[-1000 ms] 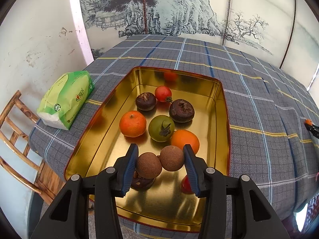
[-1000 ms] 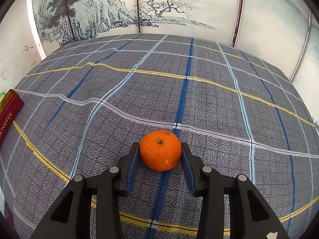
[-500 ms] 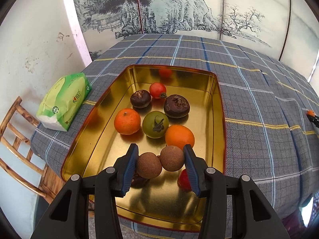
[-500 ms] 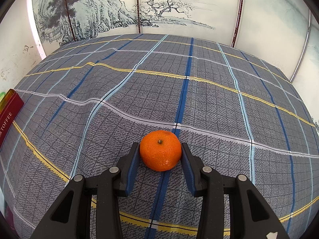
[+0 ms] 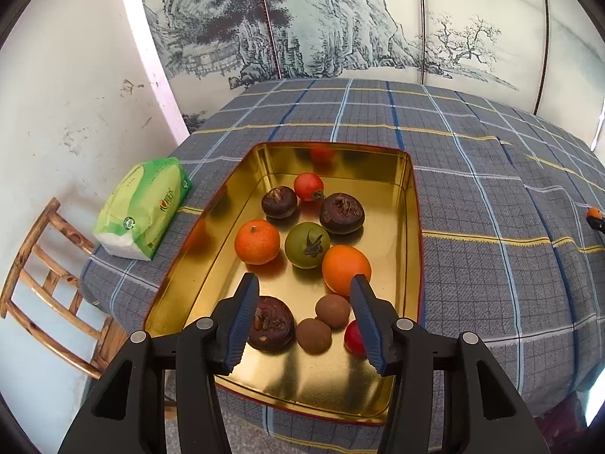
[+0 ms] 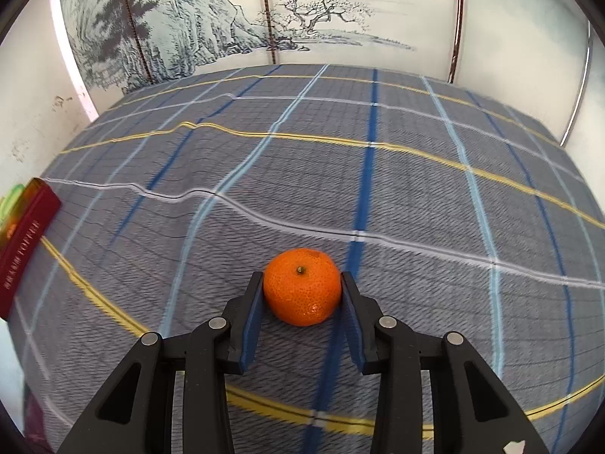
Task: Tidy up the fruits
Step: 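Carry the orange with the right gripper into the tin and release it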
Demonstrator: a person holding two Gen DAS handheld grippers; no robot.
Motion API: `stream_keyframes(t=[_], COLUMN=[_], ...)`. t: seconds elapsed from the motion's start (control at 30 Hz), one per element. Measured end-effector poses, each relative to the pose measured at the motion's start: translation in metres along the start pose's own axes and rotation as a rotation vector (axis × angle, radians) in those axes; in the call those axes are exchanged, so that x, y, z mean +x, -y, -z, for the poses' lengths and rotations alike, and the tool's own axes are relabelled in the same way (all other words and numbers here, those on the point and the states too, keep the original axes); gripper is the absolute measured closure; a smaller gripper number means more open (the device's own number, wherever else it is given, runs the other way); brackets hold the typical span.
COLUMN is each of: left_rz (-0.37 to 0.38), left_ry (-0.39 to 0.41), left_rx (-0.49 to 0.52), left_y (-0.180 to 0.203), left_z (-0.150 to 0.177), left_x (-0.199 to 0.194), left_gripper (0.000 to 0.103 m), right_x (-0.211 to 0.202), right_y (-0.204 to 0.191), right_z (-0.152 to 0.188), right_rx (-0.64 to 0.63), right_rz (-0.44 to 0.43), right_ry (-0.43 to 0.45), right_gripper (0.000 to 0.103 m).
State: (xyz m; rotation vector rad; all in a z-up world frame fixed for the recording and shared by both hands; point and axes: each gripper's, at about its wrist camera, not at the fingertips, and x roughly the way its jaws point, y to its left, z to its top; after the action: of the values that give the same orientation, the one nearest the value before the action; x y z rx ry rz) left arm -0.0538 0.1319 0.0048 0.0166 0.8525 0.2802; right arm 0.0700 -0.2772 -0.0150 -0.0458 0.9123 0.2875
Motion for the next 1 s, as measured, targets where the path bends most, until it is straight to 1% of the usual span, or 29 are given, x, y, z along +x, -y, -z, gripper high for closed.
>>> stream_keyframes(t=[0.03, 0.1, 0.13, 0.17, 0.23, 0.37, 0.47, 0.53, 0.63, 0.67, 0.7, 0.8, 0.83, 1.0], left_rz=[-0.003, -0.008, -0.011, -0.015, -0.027, -0.051, -0.042, -0.032, 0.011, 0.024, 0.03, 0.037, 0.036, -0.003], left_ry=[0.003, 0.008, 0.007, 0.004, 0.007, 0.013, 0.03, 0.031, 0.016, 0.013, 0.014, 0.017, 0.013, 0.008], left_rx=[0.0, 0.0, -0.001, -0.004, -0.014, -0.034, -0.074, -0.107, -0.178, -0.196, -0.212, -0.243, -0.249, -0.272], left_y=[0.0, 0.0, 0.0, 0.0, -0.001, -0.005, -0.013, -0.019, -0.03, -0.032, -0.033, -0.03, -0.028, -0.022], left_z=[0.0, 0.001, 0.002, 0.003, 0.005, 0.008, 0.011, 0.012, 0.017, 0.018, 0.02, 0.028, 0.031, 0.042], left_x=[-0.001, -0.004, -0.005, -0.005, -0.006, -0.009, -0.015, -0.018, -0.02, -0.022, -0.024, -0.032, -0.033, -0.04], left_gripper=[0.051, 0.051, 0.048, 0.043, 0.035, 0.029, 0.028, 0.026, 0.023, 0.022, 0.021, 0.019, 0.018, 0.016], right_x=[0.0, -0.004, -0.005, -0.007, -0.012, -0.02, -0.025, -0.029, -0.032, -0.032, -0.032, -0.029, -0.027, -0.01], right_y=[0.0, -0.005, -0.007, -0.011, -0.021, -0.05, -0.081, -0.108, -0.144, -0.144, -0.175, -0.214, -0.229, -0.296], right_z=[0.0, 0.001, 0.001, 0.001, 0.0, -0.006, -0.014, -0.02, -0.028, -0.028, -0.034, -0.042, -0.045, -0.05], right_rx=[0.0, 0.025, 0.029, 0.03, 0.023, -0.016, -0.066, -0.106, -0.159, -0.159, -0.197, -0.239, -0.254, -0.338], right_rz=[0.0, -0.046, -0.06, -0.074, -0.102, -0.156, -0.206, -0.25, -0.315, -0.315, -0.374, -0.452, -0.482, -0.572], right_ry=[0.0, 0.001, 0.002, 0.003, 0.007, 0.017, 0.023, 0.028, 0.031, 0.031, 0.029, 0.021, 0.015, -0.021], right_gripper=[0.067, 0.067, 0.067, 0.067, 0.067, 0.067, 0.067, 0.067, 0.067, 0.067, 0.067, 0.067, 0.067, 0.067])
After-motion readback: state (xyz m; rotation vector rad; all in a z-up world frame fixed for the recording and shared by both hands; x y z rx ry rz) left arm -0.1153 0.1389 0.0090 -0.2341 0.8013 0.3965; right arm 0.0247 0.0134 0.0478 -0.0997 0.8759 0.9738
